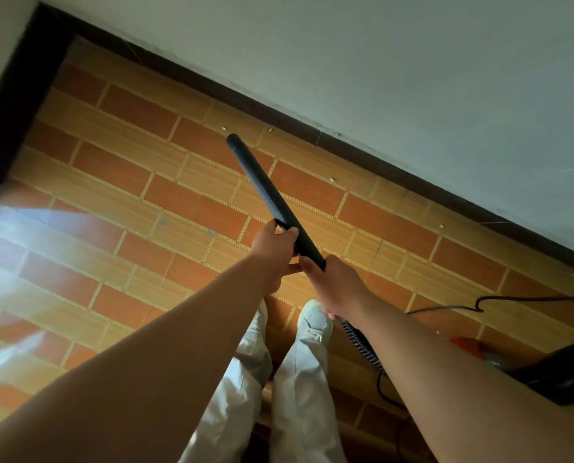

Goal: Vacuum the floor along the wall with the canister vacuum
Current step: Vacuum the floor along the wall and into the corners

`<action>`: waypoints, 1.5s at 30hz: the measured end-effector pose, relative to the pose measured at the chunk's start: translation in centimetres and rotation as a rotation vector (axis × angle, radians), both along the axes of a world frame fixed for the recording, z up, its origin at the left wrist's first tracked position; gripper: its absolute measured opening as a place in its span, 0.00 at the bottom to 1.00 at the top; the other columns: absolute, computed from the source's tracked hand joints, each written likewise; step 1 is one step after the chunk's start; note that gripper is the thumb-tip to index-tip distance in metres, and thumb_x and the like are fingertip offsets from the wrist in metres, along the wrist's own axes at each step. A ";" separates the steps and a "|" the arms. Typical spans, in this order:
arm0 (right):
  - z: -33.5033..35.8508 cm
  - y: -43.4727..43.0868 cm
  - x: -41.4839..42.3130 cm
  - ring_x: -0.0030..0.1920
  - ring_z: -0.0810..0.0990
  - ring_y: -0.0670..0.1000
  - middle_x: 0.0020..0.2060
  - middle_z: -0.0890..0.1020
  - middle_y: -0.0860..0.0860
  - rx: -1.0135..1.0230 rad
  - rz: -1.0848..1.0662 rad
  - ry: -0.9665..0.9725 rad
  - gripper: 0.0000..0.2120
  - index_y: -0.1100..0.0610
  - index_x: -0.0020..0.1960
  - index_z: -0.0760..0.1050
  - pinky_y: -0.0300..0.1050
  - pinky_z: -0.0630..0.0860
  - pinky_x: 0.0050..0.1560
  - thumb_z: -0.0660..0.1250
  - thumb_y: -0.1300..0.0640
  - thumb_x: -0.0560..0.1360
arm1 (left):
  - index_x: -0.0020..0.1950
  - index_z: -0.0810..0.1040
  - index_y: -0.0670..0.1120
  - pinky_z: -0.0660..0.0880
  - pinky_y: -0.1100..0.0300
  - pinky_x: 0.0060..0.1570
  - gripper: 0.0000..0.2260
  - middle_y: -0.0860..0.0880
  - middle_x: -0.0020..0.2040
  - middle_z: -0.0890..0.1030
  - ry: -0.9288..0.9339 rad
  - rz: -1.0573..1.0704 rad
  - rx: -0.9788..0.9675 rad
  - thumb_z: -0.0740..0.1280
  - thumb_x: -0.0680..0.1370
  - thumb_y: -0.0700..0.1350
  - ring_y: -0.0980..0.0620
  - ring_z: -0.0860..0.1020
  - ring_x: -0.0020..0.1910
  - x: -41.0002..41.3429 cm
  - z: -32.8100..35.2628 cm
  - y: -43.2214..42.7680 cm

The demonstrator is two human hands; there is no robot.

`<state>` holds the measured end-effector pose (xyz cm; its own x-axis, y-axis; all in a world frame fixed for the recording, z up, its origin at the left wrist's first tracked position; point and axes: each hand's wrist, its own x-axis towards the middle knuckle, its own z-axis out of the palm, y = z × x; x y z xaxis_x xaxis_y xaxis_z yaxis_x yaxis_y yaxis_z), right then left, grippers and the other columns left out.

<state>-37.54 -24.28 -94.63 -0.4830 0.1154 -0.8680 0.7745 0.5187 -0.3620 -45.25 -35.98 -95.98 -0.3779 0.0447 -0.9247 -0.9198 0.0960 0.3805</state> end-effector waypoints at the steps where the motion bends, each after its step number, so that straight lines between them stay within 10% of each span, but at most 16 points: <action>1: -0.9 -0.1 -0.4 0.27 0.79 0.53 0.35 0.79 0.55 -0.024 -0.019 -0.004 0.28 0.59 0.59 0.71 0.43 0.73 0.26 0.55 0.34 0.82 | 0.63 0.74 0.47 0.84 0.44 0.44 0.09 0.39 0.56 0.82 0.006 0.000 -0.012 0.64 0.83 0.41 0.42 0.84 0.53 -0.3 -0.6 0.1; 32: -20.9 -6.9 -9.1 0.25 0.73 0.53 0.28 0.75 0.54 -0.203 -0.243 -0.183 0.26 0.58 0.58 0.78 0.47 0.74 0.32 0.56 0.37 0.82 | 0.80 0.63 0.54 0.85 0.51 0.43 0.27 0.46 0.52 0.83 0.034 0.010 -0.103 0.65 0.83 0.39 0.50 0.84 0.45 -7.0 -19.4 -5.2; 45: -22.0 -9.0 -13.1 0.43 0.84 0.60 0.50 0.82 0.60 0.029 -0.044 -0.040 0.21 0.59 0.63 0.67 0.60 0.85 0.47 0.56 0.42 0.84 | 0.80 0.62 0.53 0.82 0.59 0.35 0.27 0.48 0.50 0.82 0.084 -0.035 -0.117 0.65 0.83 0.41 0.53 0.82 0.42 -9.8 -20.5 -6.3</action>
<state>-50.64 -33.28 -116.63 -0.4423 0.1607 -0.8823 0.8101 0.4938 -0.3162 -55.08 -42.28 -116.50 -0.4542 -0.0470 -0.8897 -0.8806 0.1753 0.4403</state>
